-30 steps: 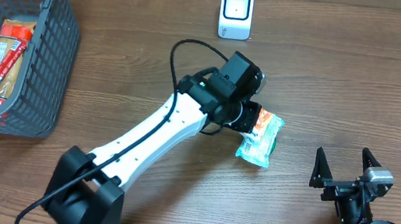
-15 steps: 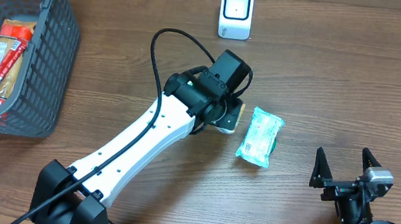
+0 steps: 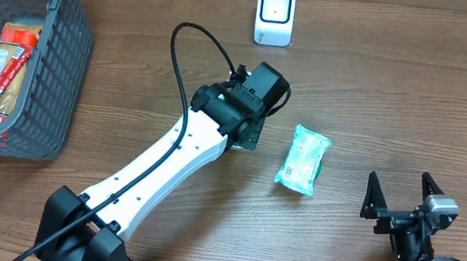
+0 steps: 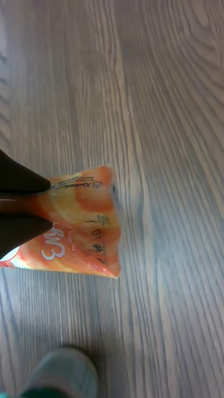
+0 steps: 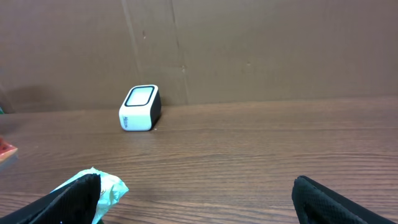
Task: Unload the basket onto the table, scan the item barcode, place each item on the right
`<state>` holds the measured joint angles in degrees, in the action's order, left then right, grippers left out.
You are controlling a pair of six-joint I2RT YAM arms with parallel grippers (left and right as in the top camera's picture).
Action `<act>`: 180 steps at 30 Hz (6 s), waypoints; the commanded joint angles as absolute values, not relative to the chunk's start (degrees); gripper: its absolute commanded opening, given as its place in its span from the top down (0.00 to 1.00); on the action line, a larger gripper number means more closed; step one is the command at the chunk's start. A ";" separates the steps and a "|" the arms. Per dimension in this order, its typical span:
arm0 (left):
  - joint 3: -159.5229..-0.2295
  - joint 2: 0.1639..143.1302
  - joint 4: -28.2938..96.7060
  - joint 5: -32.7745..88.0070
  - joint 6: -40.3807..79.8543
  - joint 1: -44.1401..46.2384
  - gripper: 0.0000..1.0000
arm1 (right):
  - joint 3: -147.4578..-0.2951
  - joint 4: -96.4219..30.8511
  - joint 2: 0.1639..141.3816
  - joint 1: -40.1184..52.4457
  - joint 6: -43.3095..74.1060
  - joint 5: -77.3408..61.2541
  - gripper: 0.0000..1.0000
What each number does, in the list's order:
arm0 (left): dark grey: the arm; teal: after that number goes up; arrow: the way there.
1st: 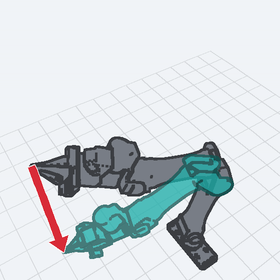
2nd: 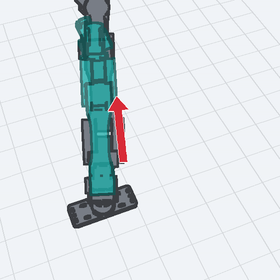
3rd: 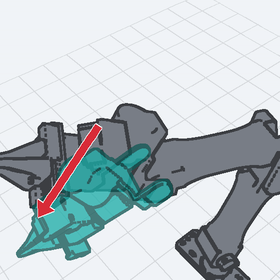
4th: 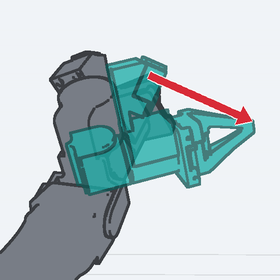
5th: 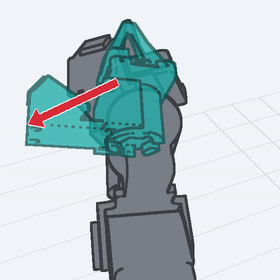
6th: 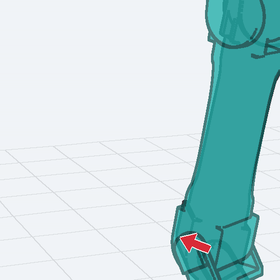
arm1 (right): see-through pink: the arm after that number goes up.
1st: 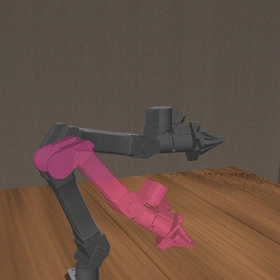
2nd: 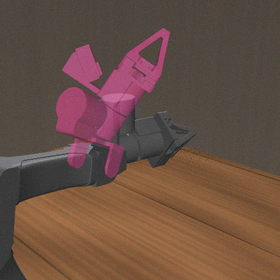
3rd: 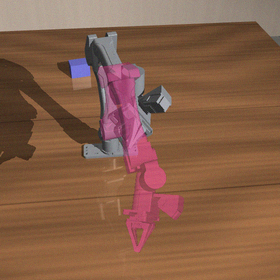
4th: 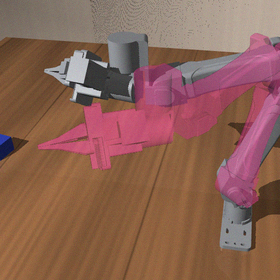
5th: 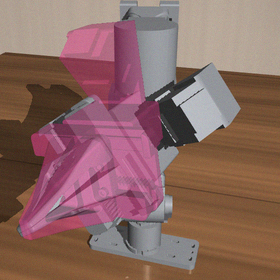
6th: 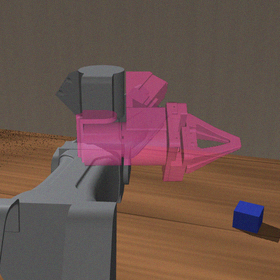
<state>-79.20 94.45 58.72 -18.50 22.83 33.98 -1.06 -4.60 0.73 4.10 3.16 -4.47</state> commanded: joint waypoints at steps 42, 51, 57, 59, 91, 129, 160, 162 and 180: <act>-78.48 116.68 64.25 -46.28 41.80 41.54 0.96 | -0.45 -4.40 0.27 3.73 2.94 -4.64 0.00; -78.48 116.68 63.37 -46.48 41.82 42.96 0.96 | -0.45 -4.40 0.27 3.73 2.94 -4.64 0.00; -78.48 116.68 62.37 -45.08 41.82 42.96 0.96 | -0.45 -4.40 0.27 3.73 2.94 -4.64 0.00; -78.48 116.68 61.45 -43.38 41.80 42.96 0.96 | -0.45 -4.40 0.27 3.73 2.94 -4.62 0.00; -78.67 120.29 61.28 -44.56 37.23 43.05 0.81 | -0.45 -4.40 0.27 3.73 2.94 -4.62 0.00; -93.71 111.48 68.12 -10.87 23.33 29.12 0.74 | -0.45 -4.40 0.27 3.73 2.94 -4.62 0.00; -64.47 107.39 45.23 16.53 1.02 5.91 0.47 | -0.45 -4.40 0.27 3.73 2.94 -4.64 0.00; -63.42 107.39 43.72 16.58 1.06 5.91 0.47 | -0.45 -4.40 0.27 3.73 2.94 -4.64 0.00; -60.86 107.39 40.42 20.64 1.50 6.13 0.73 | -0.45 -4.40 0.27 3.73 2.94 -4.62 0.00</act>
